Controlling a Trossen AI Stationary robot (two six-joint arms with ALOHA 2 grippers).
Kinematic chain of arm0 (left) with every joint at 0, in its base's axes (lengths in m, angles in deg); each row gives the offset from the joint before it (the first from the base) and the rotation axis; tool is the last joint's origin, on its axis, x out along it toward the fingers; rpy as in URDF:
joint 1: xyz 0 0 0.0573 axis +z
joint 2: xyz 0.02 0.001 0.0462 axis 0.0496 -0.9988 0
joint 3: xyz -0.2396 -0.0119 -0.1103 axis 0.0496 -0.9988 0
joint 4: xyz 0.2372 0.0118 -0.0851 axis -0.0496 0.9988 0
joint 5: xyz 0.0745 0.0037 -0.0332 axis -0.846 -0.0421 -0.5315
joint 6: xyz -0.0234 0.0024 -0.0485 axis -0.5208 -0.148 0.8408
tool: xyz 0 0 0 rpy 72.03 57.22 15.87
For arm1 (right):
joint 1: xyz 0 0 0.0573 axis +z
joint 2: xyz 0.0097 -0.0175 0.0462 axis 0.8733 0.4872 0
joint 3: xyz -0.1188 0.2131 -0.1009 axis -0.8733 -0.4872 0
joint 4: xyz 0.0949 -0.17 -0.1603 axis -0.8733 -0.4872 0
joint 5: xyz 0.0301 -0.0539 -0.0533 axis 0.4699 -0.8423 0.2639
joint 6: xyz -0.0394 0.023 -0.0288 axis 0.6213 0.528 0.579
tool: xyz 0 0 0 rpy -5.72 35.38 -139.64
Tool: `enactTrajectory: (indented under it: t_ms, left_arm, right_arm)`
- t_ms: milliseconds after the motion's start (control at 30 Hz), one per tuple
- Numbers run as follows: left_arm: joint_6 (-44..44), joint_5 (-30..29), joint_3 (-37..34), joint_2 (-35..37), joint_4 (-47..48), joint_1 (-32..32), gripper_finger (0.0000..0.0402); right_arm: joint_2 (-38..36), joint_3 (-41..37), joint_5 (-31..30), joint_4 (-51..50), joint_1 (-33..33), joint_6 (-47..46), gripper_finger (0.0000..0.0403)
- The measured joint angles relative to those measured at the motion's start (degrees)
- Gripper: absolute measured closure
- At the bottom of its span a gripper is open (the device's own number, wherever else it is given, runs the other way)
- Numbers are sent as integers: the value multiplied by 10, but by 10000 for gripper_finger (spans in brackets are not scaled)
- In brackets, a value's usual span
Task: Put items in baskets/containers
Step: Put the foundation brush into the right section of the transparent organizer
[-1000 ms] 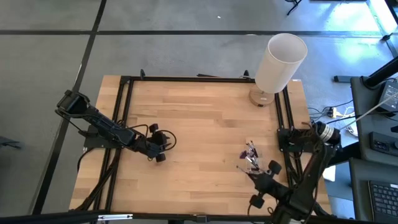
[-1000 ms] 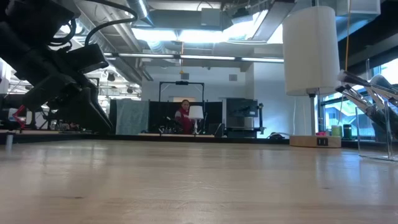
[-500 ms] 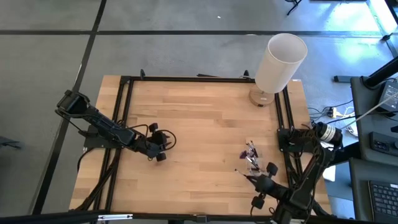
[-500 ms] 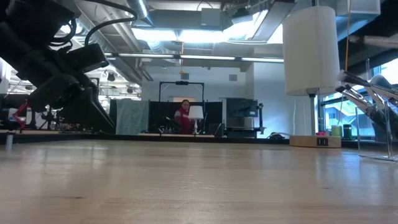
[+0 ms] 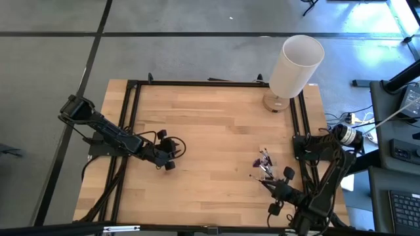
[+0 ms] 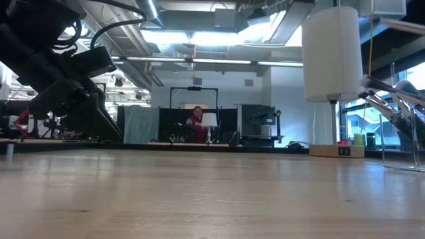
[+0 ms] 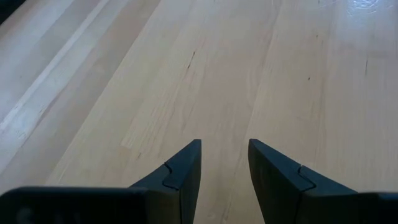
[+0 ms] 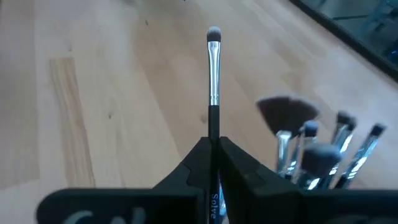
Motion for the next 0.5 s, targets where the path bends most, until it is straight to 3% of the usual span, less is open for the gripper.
enactTrajectory:
  t_ms: [267,500]
  left_arm:
    - [0,0,0,0,1,0,274]
    - [0,-2,0,0,1,0,274]
  right_arm:
    - [0,-67,-27,91,29,-1,374]
    - [0,-94,-3,128,39,-24,370]
